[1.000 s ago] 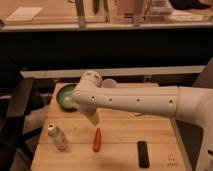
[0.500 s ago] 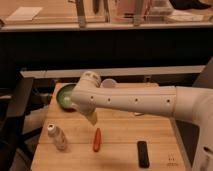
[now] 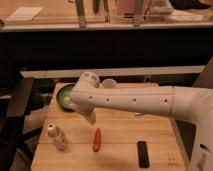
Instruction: Knock the bottle over
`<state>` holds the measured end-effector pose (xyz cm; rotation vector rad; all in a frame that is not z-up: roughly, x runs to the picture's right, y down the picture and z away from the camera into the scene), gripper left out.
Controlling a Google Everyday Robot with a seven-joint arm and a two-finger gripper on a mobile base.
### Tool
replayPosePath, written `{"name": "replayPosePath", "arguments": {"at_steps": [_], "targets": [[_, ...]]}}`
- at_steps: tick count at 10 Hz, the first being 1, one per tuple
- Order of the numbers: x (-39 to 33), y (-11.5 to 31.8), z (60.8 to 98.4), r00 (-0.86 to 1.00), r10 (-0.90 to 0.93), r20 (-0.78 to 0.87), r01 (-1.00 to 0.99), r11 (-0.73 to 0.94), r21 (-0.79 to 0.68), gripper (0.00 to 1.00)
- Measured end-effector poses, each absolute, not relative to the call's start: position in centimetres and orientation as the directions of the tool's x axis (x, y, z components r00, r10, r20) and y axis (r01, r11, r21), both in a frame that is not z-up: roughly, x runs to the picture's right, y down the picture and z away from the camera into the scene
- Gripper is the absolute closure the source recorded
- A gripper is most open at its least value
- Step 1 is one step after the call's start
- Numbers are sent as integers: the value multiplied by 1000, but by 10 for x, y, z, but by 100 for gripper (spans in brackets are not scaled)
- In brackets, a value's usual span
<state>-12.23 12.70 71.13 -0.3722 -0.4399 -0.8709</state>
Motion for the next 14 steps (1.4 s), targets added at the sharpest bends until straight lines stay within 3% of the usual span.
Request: {"name": "replayPosePath", "arguments": {"at_steps": [9,11,14], "targets": [[-133,128,716,527,-664,530,817,569,-100,21],[-135,128,717,518,-668,534,821,563,-93,33],[-138,128,718,509,-671,539,826,557,-86,34]]}}
